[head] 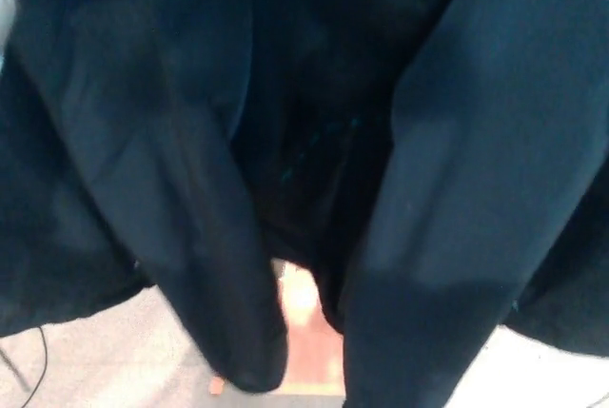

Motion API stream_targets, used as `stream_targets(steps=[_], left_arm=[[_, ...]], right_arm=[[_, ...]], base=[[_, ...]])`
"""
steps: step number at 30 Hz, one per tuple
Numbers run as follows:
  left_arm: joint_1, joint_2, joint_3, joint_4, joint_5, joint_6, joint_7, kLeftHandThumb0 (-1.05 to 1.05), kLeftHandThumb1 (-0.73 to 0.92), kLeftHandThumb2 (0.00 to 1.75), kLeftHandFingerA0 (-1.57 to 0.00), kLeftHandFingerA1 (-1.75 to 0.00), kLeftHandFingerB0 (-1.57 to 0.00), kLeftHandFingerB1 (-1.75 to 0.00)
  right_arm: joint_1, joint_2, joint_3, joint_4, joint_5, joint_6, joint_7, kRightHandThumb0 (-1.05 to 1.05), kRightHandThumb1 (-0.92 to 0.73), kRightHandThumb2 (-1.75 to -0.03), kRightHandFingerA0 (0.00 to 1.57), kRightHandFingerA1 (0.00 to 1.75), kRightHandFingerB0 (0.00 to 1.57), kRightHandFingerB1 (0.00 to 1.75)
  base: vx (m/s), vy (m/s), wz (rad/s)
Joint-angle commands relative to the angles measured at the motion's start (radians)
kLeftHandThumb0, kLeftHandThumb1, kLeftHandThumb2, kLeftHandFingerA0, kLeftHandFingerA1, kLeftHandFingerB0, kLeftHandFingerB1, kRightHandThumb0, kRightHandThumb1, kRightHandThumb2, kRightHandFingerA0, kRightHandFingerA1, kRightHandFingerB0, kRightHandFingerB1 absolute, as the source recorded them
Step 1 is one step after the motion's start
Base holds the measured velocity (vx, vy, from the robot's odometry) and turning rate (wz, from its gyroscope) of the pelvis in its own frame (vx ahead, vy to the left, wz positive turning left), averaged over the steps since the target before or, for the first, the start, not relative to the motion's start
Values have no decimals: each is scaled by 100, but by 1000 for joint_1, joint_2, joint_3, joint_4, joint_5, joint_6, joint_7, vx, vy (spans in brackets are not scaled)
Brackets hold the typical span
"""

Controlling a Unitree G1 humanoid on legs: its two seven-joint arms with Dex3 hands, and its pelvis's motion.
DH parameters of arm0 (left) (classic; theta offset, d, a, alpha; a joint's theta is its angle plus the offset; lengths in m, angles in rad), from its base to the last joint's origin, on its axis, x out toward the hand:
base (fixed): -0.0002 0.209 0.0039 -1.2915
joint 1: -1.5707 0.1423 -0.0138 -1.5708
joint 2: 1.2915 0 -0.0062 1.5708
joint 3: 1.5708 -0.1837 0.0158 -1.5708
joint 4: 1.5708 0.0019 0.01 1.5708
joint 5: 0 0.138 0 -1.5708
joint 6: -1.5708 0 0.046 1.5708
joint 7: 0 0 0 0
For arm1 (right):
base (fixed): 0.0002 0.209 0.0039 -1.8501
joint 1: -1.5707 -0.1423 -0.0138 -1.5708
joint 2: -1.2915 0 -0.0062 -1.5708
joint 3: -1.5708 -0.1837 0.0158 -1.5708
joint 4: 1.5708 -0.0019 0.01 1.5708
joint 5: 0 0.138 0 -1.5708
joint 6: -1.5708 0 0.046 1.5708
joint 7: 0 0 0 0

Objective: A person hands a coat to the robot and the robot grabs it with both hands and holds it while the person wears the coat.

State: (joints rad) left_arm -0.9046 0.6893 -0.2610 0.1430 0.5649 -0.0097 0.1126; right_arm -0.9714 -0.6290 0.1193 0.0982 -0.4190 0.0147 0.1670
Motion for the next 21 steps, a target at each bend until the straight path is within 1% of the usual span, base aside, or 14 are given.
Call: stream_targets(steps=[1,3,4,7,9,11,12,13,14,15,16,19,20,21], left_arm=[[-598,22,65,370,206,-83,517,-36,83,65,-95,-175,-69,-167],[-658,34,48,436,215,-104,534,-36,84,65,-95,-175,-67,-169],[-694,44,37,473,221,-115,538,-39,83,64,-96,-175,-66,-173],[-777,64,3,566,244,-139,562,-39,82,64,-94,-175,-64,-173],[-841,63,-9,632,235,-151,562,-37,80,64,-94,-175,-65,-170],[-901,56,-13,705,213,-204,586,-41,76,63,-96,-175,-67,-160],[-921,54,-16,728,208,-217,593,-41,76,63,-96,-175,-67,-160],[-980,54,-33,769,217,-219,588,-40,81,64,-96,-175,-62,-165],[-1000,54,-43,784,223,-216,587,-40,81,64,-96,-175,-62,-165],[-1023,50,-47,796,222,-215,585,-39,82,64,-96,-175,-62,-167],[-1046,47,-53,809,223,-209,582,-40,81,65,-96,-175,-66,-167],[-1126,41,-78,863,229,-217,585,-38,81,64,-97,-175,-67,-166],[-1149,39,-83,877,228,-213,573,-40,80,65,-98,-175,-68,-163],[-1182,37,-89,903,226,-217,564,-41,81,64,-96,-175,-65,-165]], right_arm=[[-665,-41,-73,421,-145,-54,-444,-44,-84,-66,95,175,74,168],[-737,-40,-58,491,-146,-52,-442,-45,-84,-66,96,175,74,168],[-774,-43,-48,531,-148,-63,-445,-44,-84,-66,94,175,69,165],[-852,-51,-23,623,-152,-90,-454,-45,-82,-65,96,175,69,162],[-914,-55,-9,688,-152,-101,-453,-45,-81,-65,96,175,70,160],[-967,-60,8,736,-160,-103,-449,-43,-82,-65,96,175,71,162],[-984,-61,14,750,-164,-104,-447,-43,-82,-65,96,175,71,162],[-1037,-69,36,791,-182,-115,-450,-42,-81,-65,99,175,72,165],[-1055,-72,45,809,-188,-122,-455,-42,-81,-65,99,175,72,165],[-1075,-75,52,826,-193,-126,-461,-42,-81,-65,99,175,73,165],[-1096,-77,58,845,-193,-133,-462,-42,-81,-65,98,175,74,165],[-1167,-81,83,908,-202,-151,-471,-43,-81,-65,98,175,74,167],[-1187,-80,91,924,-207,-147,-477,-45,-80,-65,100,175,80,163],[-1220,-77,104,948,-213,-139,-482,-47,-80,-67,107,161,84,152]], base=[[0,0,0],[0,0,0],[0,0,0],[0,0,0],[0,0,0],[0,0,0],[0,0,0],[0,0,0],[0,0,0],[0,0,0],[0,0,0],[0,0,0],[0,0,0],[0,0,0]])
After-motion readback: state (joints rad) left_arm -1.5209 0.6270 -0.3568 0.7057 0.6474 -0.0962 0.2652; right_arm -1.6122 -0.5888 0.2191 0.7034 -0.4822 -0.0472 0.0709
